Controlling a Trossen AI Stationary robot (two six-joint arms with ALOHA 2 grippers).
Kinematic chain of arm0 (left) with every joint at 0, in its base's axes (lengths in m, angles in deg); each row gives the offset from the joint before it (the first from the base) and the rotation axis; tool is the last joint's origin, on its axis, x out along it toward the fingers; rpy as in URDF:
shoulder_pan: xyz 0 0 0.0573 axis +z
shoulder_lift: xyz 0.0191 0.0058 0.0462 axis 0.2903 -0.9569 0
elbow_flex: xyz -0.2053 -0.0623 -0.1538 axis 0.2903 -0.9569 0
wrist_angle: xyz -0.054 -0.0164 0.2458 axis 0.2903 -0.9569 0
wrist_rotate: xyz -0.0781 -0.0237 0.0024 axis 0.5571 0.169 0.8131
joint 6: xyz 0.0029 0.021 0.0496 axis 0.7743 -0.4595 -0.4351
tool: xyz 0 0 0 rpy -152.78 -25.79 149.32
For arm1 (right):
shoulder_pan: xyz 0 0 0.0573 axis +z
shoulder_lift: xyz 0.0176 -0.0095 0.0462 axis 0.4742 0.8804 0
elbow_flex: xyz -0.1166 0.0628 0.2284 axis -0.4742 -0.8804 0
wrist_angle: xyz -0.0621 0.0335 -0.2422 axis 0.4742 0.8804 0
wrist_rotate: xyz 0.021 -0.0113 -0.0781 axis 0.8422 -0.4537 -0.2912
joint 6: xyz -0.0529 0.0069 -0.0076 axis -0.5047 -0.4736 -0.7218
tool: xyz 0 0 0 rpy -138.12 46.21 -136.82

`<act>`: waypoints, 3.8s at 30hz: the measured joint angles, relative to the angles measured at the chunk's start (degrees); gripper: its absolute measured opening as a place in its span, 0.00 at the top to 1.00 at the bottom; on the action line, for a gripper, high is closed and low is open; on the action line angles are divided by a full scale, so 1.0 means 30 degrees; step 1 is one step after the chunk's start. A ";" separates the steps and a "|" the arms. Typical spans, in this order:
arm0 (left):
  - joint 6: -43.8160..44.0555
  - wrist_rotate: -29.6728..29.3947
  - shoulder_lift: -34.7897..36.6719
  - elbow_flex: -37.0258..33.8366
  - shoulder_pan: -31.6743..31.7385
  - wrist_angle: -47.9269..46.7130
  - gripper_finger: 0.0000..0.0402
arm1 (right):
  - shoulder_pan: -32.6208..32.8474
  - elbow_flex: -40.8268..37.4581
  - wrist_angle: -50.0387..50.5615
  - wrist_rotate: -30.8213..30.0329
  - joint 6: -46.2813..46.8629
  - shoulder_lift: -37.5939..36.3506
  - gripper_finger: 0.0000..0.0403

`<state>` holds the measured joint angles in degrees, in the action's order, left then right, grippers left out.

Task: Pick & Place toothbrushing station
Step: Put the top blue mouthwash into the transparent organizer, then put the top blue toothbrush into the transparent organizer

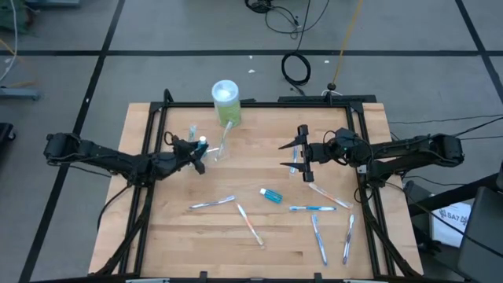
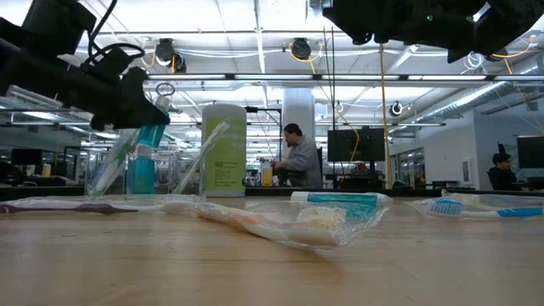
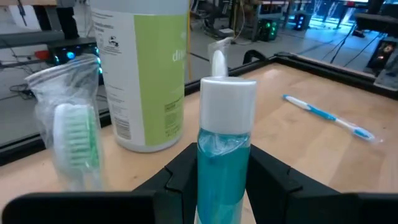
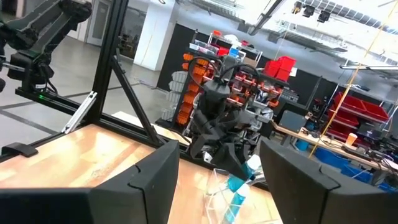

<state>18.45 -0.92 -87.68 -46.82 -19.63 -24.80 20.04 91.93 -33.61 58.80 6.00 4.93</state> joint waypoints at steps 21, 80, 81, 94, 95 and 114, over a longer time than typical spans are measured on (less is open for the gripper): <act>0.2071 -0.2471 -0.5662 0.0051 0.0297 0.2773 0.72 | -0.0599 0.7267 -0.0885 -0.2993 0.3588 1.1442 0.47; -0.0514 -0.2317 -0.5636 0.0000 0.0313 0.4449 0.58 | -0.1093 0.9267 0.0498 -0.2828 0.3515 1.3573 0.47; -0.0520 -0.2626 -0.5636 0.0000 0.0341 0.4392 0.56 | -0.1093 0.9267 0.0505 -0.2828 0.3515 1.3573 0.47; -0.1748 -0.1831 -0.5446 0.0000 0.0843 0.5721 0.70 | -0.1093 0.9267 0.0618 -0.2661 0.3499 1.3573 0.47; -0.2173 -0.1825 -0.5233 0.0000 0.0813 0.6166 0.71 | -0.1093 0.9267 0.0659 -0.2359 0.3458 1.3573 0.47; -0.7250 -0.1266 -0.0864 0.2239 -0.2560 0.3671 0.72 | -0.1093 0.9267 0.3528 0.0254 0.2588 1.3573 0.47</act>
<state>-3.30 -4.72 -90.27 -40.11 -27.31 -13.78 16.76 119.73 -23.02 59.56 13.76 45.64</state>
